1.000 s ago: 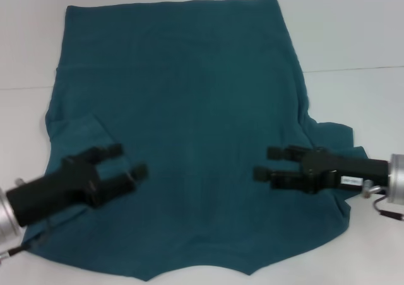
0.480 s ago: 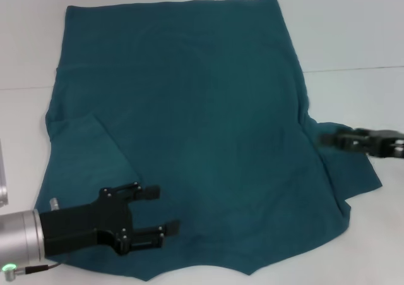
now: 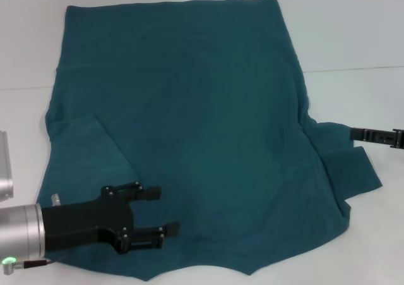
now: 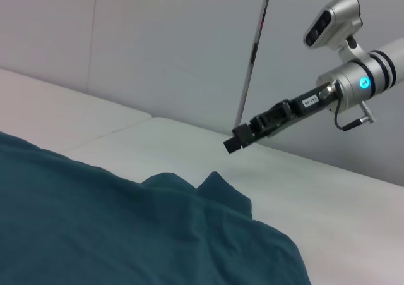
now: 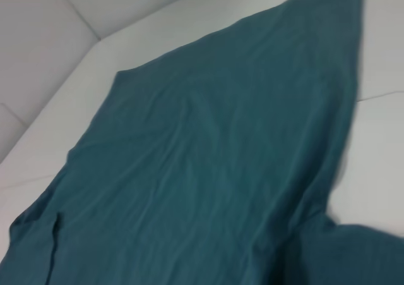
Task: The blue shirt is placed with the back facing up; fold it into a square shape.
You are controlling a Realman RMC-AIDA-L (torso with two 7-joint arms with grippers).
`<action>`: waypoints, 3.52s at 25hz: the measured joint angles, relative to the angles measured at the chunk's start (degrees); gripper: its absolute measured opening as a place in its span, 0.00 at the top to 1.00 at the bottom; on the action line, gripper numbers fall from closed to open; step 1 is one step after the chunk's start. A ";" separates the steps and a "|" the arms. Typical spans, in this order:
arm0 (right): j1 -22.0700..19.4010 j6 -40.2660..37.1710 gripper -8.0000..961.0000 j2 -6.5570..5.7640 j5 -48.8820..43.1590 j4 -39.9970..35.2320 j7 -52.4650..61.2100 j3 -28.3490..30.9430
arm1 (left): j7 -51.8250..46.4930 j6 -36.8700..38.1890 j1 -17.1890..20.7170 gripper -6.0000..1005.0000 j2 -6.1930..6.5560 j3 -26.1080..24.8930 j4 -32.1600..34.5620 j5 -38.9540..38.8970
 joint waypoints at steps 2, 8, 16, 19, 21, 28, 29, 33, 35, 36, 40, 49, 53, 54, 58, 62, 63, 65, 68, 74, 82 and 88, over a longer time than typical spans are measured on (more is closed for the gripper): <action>0.08 0.54 0.07 -0.05 0.01 -0.01 0.17 0.49 | -0.03 0.00 -0.03 0.18 0.01 0.03 0.21 0.07; 0.16 2.79 0.07 -0.14 -0.99 0.25 1.14 1.28 | -0.05 0.00 -0.16 0.18 0.11 0.10 0.57 1.25; 2.41 6.29 0.07 0.96 -6.98 2.37 3.28 0.84 | -0.19 0.03 -0.45 0.18 0.21 0.13 1.30 2.24; 3.22 7.27 0.07 1.02 -7.04 4.49 3.31 1.07 | -0.24 -0.01 -0.51 0.18 0.21 0.13 1.30 2.36; 3.56 8.43 0.07 1.03 -7.11 5.68 3.35 0.93 | -0.25 -0.02 -0.53 0.18 0.21 0.13 1.29 2.48; 4.08 10.85 0.07 1.36 -7.50 7.21 3.22 0.67 | -0.27 -0.08 -0.61 0.18 0.21 0.13 1.27 2.71; 4.17 10.93 0.07 1.40 -7.50 7.30 3.19 0.67 | -0.27 -0.18 -0.65 0.18 0.21 0.13 1.26 2.72; 4.41 11.66 0.07 1.69 -7.53 7.88 2.92 0.60 | -0.27 -0.77 -0.75 0.18 0.16 0.13 1.19 2.76; 4.50 12.09 0.07 1.82 -7.55 8.18 2.84 0.53 | -0.27 -0.83 -0.80 0.18 0.14 0.13 1.09 2.78; 4.52 12.16 0.07 1.92 -7.55 8.22 2.84 0.49 | -0.27 -0.83 -0.81 0.18 0.14 0.13 1.09 2.78; 4.60 12.27 0.09 2.15 -7.57 8.25 2.82 0.41 | -0.45 -0.83 -0.85 0.18 0.13 0.13 1.11 2.78; 4.51 12.37 0.37 2.56 -7.23 7.72 2.81 0.78 | -0.71 -0.83 -0.89 0.18 0.12 -0.05 1.25 2.78; 4.55 12.41 0.54 2.56 -7.19 7.70 2.81 1.00 | -0.71 -0.83 -0.85 0.18 0.12 -0.18 1.27 2.78; 4.54 12.41 0.58 2.56 -7.18 7.70 2.81 1.11 | -0.71 -0.82 -0.85 0.18 0.12 -0.20 1.27 2.78; 4.30 12.48 0.86 2.54 -7.14 7.68 2.80 1.44 | -0.75 -0.82 -0.90 0.18 0.12 -0.23 1.27 2.78; 3.85 13.46 0.95 2.87 -7.04 7.65 1.50 3.64 | -0.78 -0.82 -0.98 0.18 0.12 -0.23 1.27 2.78; 3.76 13.62 0.97 2.97 -7.02 7.65 0.87 4.47 | -0.78 -0.82 -0.98 0.18 0.12 -0.23 1.27 2.78; 3.65 13.84 0.97 3.09 -6.98 7.69 -0.31 6.20 | -0.79 -0.82 -0.98 0.18 0.11 -0.24 1.27 2.77; 3.62 14.29 0.97 3.22 -6.80 7.96 -1.29 8.40 | -0.80 -0.82 -0.93 0.18 0.05 -0.30 1.27 2.71; 3.44 16.65 0.97 4.21 -3.46 8.06 -4.79 9.43 | -0.80 -0.83 -0.68 0.18 0.04 -0.40 1.27 2.52; 3.62 20.69 0.97 5.33 2.03 8.08 -9.59 9.51 | -0.80 -1.29 -0.53 0.18 0.03 -0.49 1.27 2.34; 4.18 21.14 0.97 5.43 4.60 8.13 -11.40 9.24 | -0.80 -1.54 -0.53 0.18 0.03 -0.49 1.27 2.34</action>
